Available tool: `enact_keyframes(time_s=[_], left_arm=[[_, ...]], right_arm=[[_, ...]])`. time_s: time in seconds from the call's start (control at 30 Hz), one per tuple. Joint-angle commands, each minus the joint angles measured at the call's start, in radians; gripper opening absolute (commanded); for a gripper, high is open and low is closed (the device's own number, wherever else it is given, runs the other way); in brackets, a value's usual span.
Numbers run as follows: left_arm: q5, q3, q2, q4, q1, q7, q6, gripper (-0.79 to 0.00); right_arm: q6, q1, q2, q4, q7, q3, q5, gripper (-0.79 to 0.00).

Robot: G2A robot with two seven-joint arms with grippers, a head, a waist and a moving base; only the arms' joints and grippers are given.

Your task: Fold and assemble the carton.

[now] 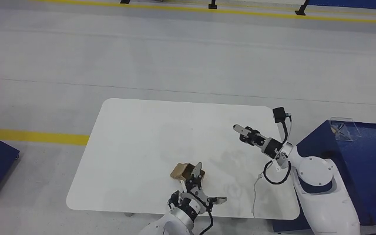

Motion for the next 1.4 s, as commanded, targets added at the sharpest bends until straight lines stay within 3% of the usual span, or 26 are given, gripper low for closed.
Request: enact_keyframes(time_s=[0.0, 0.1, 0.2, 0.33, 0.43, 0.6, 0.83, 1.37], left_arm=[[0.000, 0.000, 0.000, 0.000, 0.000, 0.109, 0.000, 0.000], [0.026, 0.000, 0.002, 0.013, -0.010, 0.077, 0.017, 0.000], [0.336, 0.000, 0.012, 0.023, -0.030, 0.161, 0.035, 0.000], [0.614, 0.045, 0.025, -0.035, -0.022, 0.279, 0.325, 0.000], [0.706, 0.059, 0.030, -0.060, -0.015, 0.312, 0.557, 0.000], [0.785, 0.085, 0.023, 0.011, -0.039, 0.323, 0.823, 0.000], [0.775, 0.147, -0.025, 0.179, -0.097, 0.319, 0.838, 0.000], [0.715, 0.163, -0.145, 0.420, -0.198, 0.388, 0.838, 0.000]], right_arm=[[0.000, 0.000, 0.000, 0.000, 0.000, 0.000, 0.000, 0.000], [-0.021, -0.004, 0.002, -0.019, -0.019, -0.003, -0.052, 0.000], [-0.018, -0.006, 0.006, -0.030, -0.008, -0.052, -0.217, 0.000], [0.011, 0.044, 0.004, 0.025, 0.059, -0.177, -0.403, 0.000], [0.010, 0.090, -0.004, 0.079, 0.047, -0.268, -0.518, 0.000], [0.071, 0.152, -0.028, 0.176, 0.014, -0.427, -0.688, 0.000], [0.077, 0.205, -0.059, 0.252, -0.019, -0.558, -0.757, 0.000], [0.040, 0.241, -0.083, 0.320, -0.016, -0.605, -0.771, 0.000]])
